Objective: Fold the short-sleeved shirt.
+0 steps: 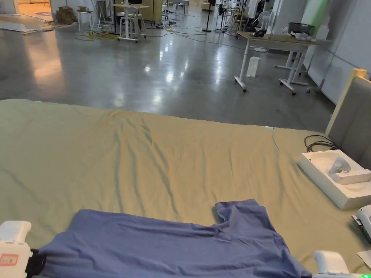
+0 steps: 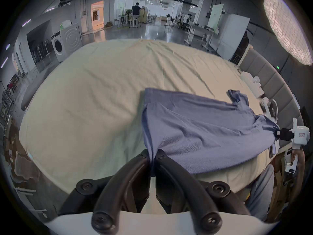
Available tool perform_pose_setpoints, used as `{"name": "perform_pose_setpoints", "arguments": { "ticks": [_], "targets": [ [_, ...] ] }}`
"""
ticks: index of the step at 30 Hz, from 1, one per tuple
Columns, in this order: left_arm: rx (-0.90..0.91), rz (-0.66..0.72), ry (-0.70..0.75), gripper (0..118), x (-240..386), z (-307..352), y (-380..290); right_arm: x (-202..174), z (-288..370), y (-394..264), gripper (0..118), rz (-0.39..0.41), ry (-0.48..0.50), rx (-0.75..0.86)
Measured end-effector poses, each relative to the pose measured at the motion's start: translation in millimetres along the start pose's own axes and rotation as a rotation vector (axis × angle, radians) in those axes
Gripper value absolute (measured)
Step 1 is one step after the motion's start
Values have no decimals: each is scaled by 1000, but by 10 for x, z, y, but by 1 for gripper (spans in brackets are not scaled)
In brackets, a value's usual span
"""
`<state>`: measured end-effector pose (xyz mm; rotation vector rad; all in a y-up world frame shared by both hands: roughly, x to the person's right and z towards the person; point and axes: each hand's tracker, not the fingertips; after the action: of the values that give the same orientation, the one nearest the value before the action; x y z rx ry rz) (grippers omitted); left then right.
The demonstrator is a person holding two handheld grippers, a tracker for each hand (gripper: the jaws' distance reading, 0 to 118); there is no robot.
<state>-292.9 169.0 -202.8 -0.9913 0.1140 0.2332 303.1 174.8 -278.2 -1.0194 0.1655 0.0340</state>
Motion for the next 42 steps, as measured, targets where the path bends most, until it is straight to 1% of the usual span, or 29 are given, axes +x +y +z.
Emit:
{"name": "perform_pose_setpoints", "arguments": {
  "ticks": [3,5,8,11,12,14,17,18,19,20,21,22,23,24,27,30,33,34,36,38,40,41,42],
  "targets": [
    [-72,-1,14,6,-34,-110,-388,-45,-102,-344,7,14,-22,-60],
    [-101,4,26,6,-51,-204,-583,-66,-219,-550,7,8,-35,-94],
    [-167,-10,61,6,-67,-385,-782,-147,-378,-758,7,62,-105,-128],
    [-201,-33,79,6,-56,-550,-884,-204,-486,-843,7,58,-126,-119],
    [-182,-28,77,6,-47,-581,-894,-215,-492,-836,7,58,-131,-113],
    [-179,-36,86,6,-19,-578,-892,-227,-513,-869,7,65,-128,-82],
    [-178,-44,86,8,-34,-538,-870,-218,-475,-895,9,50,-135,-65],
    [-176,-21,80,13,-43,-505,-848,-239,-408,-883,14,48,-155,-45],
    [-170,-5,81,21,-40,-470,-836,-262,-326,-870,23,40,-182,1],
    [-150,1,98,30,-21,-418,-824,-282,-224,-851,30,42,-208,64],
    [-113,5,112,37,-4,-350,-778,-316,-87,-800,34,47,-205,148],
    [-52,6,108,45,29,-281,-739,-360,25,-738,46,52,-205,207],
    [24,11,81,51,73,-222,-684,-406,113,-683,62,53,-199,261],
    [75,22,54,51,132,-147,-619,-466,229,-612,65,50,-191,340],
    [261,38,-18,51,345,42,-403,-687,465,-384,67,64,-159,515],
    [432,14,-22,51,598,217,-227,-922,592,-172,68,74,-143,646],
    [579,-24,20,51,796,371,-119,-1117,670,-33,67,29,-129,770],
    [616,-35,28,51,845,411,-110,-1161,695,-13,67,13,-125,800],
    [684,-63,56,51,949,492,-94,-1247,731,28,62,-15,-128,861],
    [717,-89,84,51,1004,534,-84,-1309,752,55,60,-9,-139,894],
    [722,-78,70,51,1034,548,-84,-1355,760,106,42,0,-134,903],
    [727,-79,69,48,1028,550,-73,-1368,756,118,29,2,-131,914],
    [733,-81,66,40,1027,550,-66,-1381,752,138,21,5,-131,917]
  ]
}}
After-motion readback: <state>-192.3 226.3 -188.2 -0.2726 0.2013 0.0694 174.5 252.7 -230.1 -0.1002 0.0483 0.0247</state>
